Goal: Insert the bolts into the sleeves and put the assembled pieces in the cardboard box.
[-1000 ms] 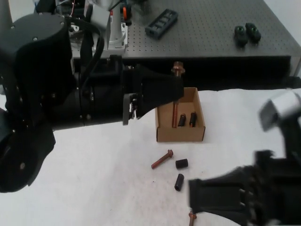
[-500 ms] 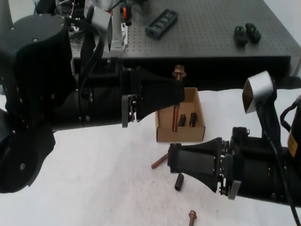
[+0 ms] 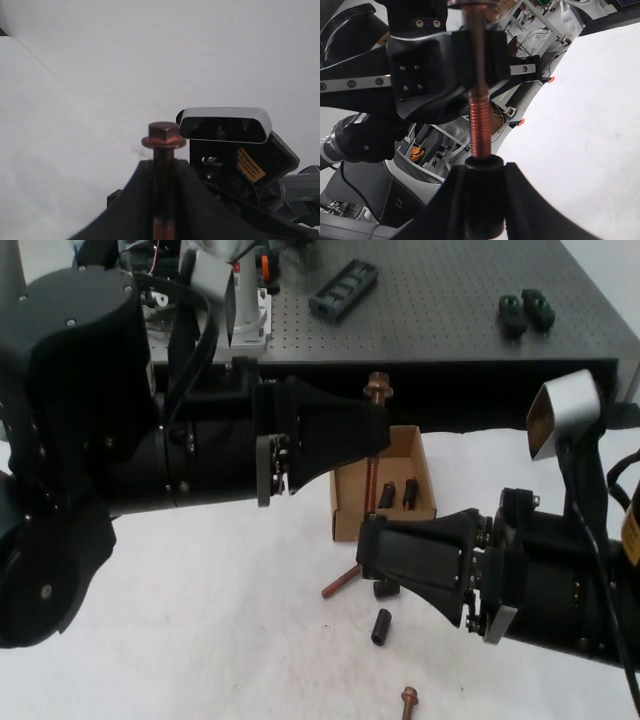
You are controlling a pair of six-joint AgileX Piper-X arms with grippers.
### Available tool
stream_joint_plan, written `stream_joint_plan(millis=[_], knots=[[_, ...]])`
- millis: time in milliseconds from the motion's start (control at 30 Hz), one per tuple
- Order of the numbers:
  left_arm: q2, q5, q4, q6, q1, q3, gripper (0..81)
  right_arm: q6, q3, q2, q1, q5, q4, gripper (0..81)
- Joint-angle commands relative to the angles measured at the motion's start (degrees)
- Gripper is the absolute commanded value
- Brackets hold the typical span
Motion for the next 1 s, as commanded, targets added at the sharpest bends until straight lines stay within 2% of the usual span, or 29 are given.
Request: stream_joint_plan(millis=[0,333,567,633,667,800,867,967], knots=[[-0.43,2.94,-1.15,-1.71,-0.15,-0.37,0.0,0.06,-0.86,-0.09,0.16,1.42,-2.32,0.3],[-0.43,3.83,-1.15,-1.86,-0.15,-0.37,0.0,0.06,-0.86,-0.09,0.16,0.86,-4.45,0.3],[-0.43,4.65,-1.15,-2.55,-0.15,-0.37,0.5,0.06,-0.86,-0.09,0.16,6.32,-5.36,0.3],[-0.43,5.83,-1.15,-2.03,-0.15,-0.37,6.4,0.06,-0.93,-0.09,0.16,7.34,-5.39,0.3],[-0.43,5.97,-1.15,-1.76,-0.15,-0.37,13.2,0.06,-0.93,-0.09,-0.01,7.81,-5.39,0.3],[-0.43,2.31,-1.15,-1.67,-0.15,-0.37,48.7,-2.64,-1.52,-0.09,-2.18,8.76,-5.39,0.3],[-0.43,-0.94,-0.71,-1.78,-0.15,-0.37,53.1,-5.18,-2.76,-0.09,-4.53,10.74,-5.39,0.3],[-0.43,-4.54,1.82,0.45,0.2,-0.37,50.1,-10.07,-5.98,0.94,-9.27,14.59,-2.84,0.3]])
